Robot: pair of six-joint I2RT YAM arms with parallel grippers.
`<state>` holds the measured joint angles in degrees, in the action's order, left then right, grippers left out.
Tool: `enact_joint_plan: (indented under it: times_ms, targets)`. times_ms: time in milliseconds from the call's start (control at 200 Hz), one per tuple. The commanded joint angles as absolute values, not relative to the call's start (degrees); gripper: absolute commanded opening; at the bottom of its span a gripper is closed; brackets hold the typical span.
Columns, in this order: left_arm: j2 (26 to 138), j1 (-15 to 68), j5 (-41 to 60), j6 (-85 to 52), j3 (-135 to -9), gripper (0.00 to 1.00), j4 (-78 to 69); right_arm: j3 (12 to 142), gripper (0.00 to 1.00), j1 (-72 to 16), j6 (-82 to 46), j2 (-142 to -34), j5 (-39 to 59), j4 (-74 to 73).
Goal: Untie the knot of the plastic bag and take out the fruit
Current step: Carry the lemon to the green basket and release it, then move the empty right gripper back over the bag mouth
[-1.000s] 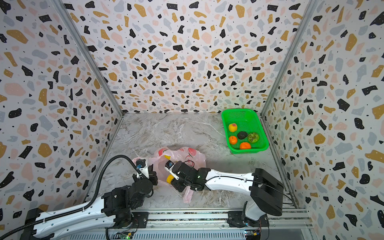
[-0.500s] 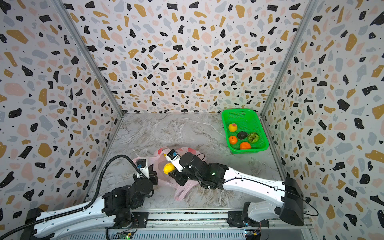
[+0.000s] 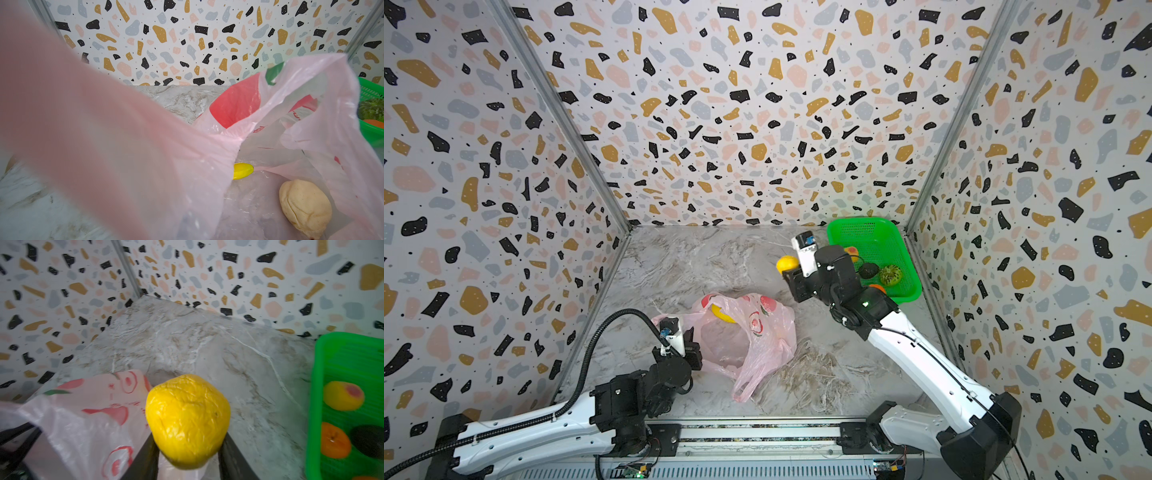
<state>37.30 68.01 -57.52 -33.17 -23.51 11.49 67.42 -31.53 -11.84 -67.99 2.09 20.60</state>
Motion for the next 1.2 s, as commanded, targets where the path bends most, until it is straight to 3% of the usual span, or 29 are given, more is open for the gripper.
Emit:
enact_joint_plan:
  times_ms: [0, 440, 901, 1131, 1196]
  targets:
    - [36.8, 68.3, -57.7, -32.0, -24.0, 0.00, 9.4, 65.6, 0.43, -24.2, -11.4, -69.2, 4.0, 19.1]
    - [34.6, 68.3, -57.7, -31.6, -23.6, 0.00, 10.1, 62.3, 0.43, -2.5, -13.1, -84.4, 1.8, 6.5]
    - [34.1, 68.3, -57.5, -31.0, -23.5, 0.00, 9.6, 83.9, 0.44, 4.5, -11.5, -108.8, 1.5, 8.2]
    - [33.7, 68.3, -57.9, -30.8, -23.8, 0.00, 9.9, 89.9, 0.67, 4.5, -11.5, -114.2, 0.6, 11.6]
    - [33.7, 68.3, -57.9, -30.9, -23.8, 0.00, 10.1, 89.8, 0.69, 4.5, -11.4, -114.1, 0.5, 11.7]
